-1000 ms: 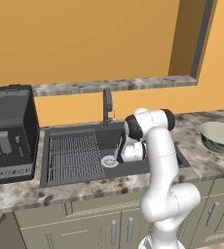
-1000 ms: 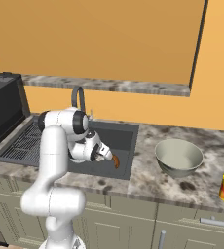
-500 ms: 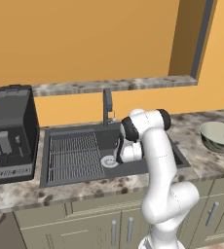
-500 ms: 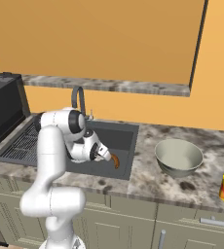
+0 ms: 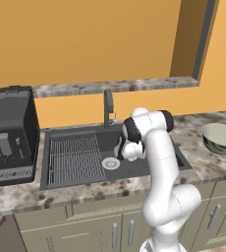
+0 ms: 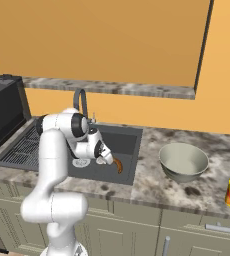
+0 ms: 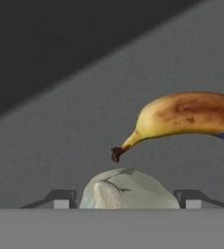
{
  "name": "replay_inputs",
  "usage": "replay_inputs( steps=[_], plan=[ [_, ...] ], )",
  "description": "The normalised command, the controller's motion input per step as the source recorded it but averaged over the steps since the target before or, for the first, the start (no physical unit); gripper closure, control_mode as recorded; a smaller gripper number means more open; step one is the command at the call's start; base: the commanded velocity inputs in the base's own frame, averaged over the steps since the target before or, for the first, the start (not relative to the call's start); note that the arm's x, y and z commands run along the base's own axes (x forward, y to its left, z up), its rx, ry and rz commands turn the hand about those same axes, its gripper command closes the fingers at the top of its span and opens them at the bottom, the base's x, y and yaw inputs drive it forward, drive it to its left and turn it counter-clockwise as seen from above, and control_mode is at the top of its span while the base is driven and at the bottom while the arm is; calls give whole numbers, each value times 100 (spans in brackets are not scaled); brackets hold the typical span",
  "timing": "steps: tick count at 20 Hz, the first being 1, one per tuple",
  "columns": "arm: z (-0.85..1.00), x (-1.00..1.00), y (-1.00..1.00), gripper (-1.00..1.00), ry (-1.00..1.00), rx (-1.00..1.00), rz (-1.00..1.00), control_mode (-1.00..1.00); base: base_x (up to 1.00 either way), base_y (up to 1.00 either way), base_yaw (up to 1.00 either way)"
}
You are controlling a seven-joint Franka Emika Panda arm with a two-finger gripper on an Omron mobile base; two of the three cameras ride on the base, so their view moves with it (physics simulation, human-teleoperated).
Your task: Remove the garlic and banana from the sink. Then move the bowl and cup from the counter to the sink for washing.
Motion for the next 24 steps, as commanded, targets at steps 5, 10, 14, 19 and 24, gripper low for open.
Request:
replay_inputs(
  steps=[5,10,14,19,24],
  plan=[
    [-19,-18,6,100,0,4,-5,-100,0,0,0],
    [-11,-23,1,100,-5,1,-3,-100,0,0,0],
    [-1,-19,1,100,-3,2,-2,-100,0,0,0],
    [3,-14,3,100,-12,0,-1,-100,0,0,0],
    [13,-8,1,100,-18,1,0,-100,0,0,0]
  ],
)
